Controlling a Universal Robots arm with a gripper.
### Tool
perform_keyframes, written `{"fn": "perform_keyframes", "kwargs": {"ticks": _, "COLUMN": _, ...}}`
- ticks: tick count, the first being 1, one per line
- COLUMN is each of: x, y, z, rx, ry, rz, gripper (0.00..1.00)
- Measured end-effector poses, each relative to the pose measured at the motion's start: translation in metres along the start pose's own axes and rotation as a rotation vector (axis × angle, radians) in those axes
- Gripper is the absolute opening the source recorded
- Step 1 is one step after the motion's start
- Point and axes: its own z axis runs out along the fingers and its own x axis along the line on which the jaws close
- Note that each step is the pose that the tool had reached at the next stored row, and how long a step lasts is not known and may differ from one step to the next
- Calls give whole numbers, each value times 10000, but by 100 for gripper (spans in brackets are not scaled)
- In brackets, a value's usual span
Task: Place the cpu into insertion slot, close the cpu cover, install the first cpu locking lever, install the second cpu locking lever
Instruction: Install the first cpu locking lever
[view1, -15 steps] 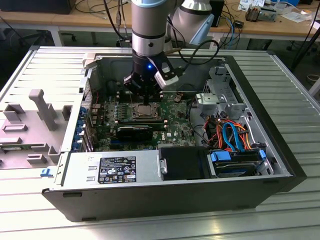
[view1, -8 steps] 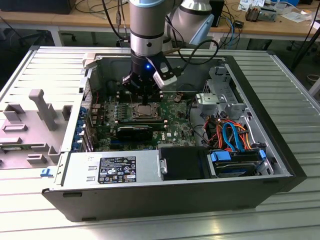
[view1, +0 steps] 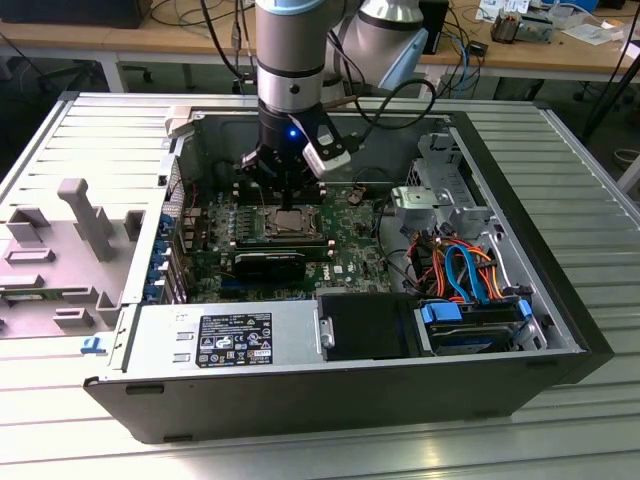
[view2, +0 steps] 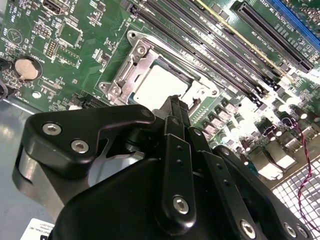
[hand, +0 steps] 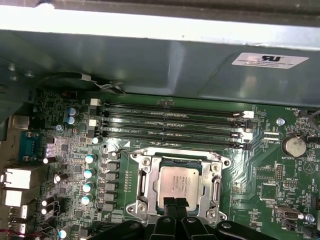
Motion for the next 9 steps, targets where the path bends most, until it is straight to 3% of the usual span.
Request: {"fn": "perform_keyframes", "kwargs": {"ticks": 9, "x": 78, "y": 7, "z": 1, "rx": 0, "ry": 0, "rz": 0, "gripper": 11}}
